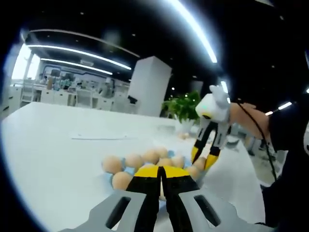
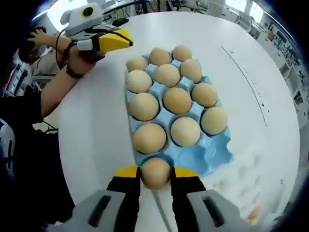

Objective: Pick up the eggs on the table and place them into the egg tray on the table

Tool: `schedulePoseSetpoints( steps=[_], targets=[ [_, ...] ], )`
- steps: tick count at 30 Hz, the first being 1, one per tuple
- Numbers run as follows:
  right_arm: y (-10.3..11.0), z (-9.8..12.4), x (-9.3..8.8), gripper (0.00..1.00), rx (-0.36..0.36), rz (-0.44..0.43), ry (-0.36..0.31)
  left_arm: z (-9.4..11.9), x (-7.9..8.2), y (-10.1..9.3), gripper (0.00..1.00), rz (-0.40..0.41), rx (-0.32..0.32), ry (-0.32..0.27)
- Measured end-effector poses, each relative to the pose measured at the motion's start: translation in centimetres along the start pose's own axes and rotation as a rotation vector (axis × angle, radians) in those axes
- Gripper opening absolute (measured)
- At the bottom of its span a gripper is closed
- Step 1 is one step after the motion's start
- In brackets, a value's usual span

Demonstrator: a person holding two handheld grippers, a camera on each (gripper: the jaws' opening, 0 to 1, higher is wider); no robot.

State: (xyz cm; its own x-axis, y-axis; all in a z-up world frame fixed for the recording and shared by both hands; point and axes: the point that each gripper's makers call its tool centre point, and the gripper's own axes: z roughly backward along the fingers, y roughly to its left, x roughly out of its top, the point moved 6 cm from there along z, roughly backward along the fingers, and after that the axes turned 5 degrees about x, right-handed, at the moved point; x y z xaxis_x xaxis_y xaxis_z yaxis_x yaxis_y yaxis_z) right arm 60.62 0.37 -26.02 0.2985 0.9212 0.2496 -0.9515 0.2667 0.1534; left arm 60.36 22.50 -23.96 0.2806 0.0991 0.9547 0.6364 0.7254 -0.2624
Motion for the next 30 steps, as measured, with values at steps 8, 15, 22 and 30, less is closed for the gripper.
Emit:
schedulePoseSetpoints(
  steps=[8,15,22,30],
  targets=[
    [0.5,-0.6,-0.4,0.26,-0.049,0.071,0.035,0.0,-0.2,-0.1,0.0,-0.008,-0.002,0.009],
    [0.2,-0.4,-0.1,0.27,-0.058,0.106,0.051,-0.1,-0.4,-0.1,0.0,-0.037,-0.001,0.022],
    [-0.1,-0.4,-0.3,0.28,-0.103,0.156,0.031,-0.3,-0.8,0.2,0.0,-0.058,0.005,0.043],
    [-0.7,0.1,-1.5,0.33,-0.158,0.121,-0.208,-0.3,-0.5,0.1,0.0,-0.068,0.003,0.042]
  ],
)
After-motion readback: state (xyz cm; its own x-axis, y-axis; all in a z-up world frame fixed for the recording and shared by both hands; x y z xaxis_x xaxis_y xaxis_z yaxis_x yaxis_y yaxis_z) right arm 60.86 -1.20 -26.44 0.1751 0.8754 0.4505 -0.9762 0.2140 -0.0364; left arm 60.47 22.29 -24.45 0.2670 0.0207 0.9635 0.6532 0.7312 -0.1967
